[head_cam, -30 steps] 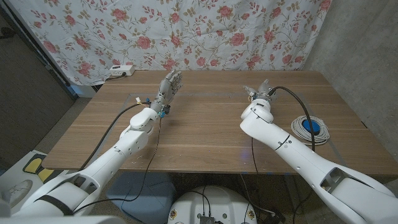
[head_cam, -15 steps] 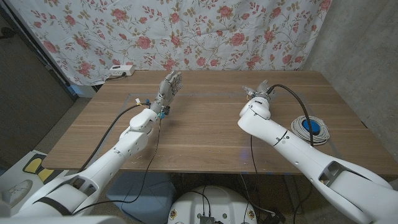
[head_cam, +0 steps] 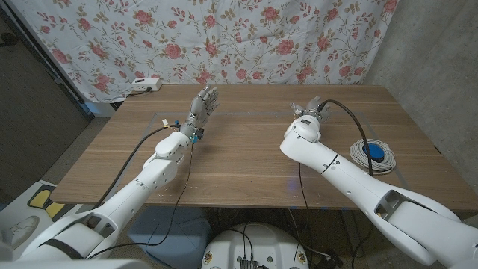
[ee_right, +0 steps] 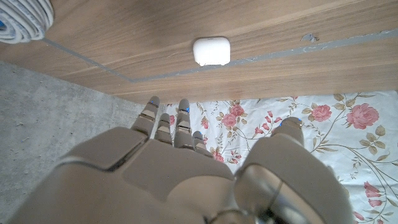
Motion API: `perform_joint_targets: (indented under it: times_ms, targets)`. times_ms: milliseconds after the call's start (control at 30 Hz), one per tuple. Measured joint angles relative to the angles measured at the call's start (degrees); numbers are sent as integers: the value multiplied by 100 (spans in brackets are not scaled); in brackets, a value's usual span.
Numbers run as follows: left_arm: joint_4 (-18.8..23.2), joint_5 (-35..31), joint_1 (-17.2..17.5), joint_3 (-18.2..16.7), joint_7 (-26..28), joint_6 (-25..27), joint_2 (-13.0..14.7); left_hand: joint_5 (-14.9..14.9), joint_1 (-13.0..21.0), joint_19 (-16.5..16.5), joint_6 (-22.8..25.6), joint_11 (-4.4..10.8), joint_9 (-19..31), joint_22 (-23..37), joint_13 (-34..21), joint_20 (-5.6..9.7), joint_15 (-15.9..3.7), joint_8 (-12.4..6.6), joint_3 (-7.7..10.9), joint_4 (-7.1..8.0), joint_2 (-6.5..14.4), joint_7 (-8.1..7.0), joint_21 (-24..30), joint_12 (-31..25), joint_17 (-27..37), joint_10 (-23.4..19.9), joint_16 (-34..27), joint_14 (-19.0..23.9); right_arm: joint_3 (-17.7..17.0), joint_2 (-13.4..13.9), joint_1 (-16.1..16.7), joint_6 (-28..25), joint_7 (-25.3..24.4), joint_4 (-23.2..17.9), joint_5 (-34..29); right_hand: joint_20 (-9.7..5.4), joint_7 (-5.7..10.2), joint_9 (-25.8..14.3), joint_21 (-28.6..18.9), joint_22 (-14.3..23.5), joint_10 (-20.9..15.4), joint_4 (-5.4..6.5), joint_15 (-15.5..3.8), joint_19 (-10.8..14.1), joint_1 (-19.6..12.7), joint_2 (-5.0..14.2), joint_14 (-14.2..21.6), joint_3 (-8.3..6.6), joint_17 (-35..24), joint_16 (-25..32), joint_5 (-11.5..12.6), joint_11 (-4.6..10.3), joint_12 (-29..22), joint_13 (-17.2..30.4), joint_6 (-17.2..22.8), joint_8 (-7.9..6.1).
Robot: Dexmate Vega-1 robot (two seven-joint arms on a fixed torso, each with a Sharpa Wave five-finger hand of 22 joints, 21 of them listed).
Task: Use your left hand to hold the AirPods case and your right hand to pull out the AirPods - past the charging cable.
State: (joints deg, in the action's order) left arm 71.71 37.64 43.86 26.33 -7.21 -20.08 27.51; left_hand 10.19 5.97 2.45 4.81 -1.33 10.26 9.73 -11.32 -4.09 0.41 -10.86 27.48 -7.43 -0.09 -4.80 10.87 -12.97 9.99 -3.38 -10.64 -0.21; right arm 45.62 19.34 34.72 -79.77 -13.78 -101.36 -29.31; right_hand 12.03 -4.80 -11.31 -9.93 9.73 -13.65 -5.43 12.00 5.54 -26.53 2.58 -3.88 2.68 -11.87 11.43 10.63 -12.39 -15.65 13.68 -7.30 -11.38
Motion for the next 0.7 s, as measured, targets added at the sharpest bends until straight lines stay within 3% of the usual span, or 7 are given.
perform_joint_targets:
  times_ms: [400,700]
  targets:
    - [-30,8,-7,6,-23,17,-16,0,0,0,0,0,0,0,0,0,0,0,-16,-16,0,0,0,0,0,0,0,0,-37,-357,33,-12,927,475,-1296,-6,-54,0,0,0,-168,24,0,-59,68,-21,1,24,1,28,0,3,-26,11,-54,0]
    - [-46,16,-24,17,-32,34,-28,0,0,0,0,0,0,0,0,0,0,0,-16,-16,0,0,0,0,0,0,0,0,-22,-424,-20,-16,1114,661,-1426,14,-63,0,-26,0,-168,23,-1,-79,68,-21,1,24,1,28,0,3,-27,10,-104,0]
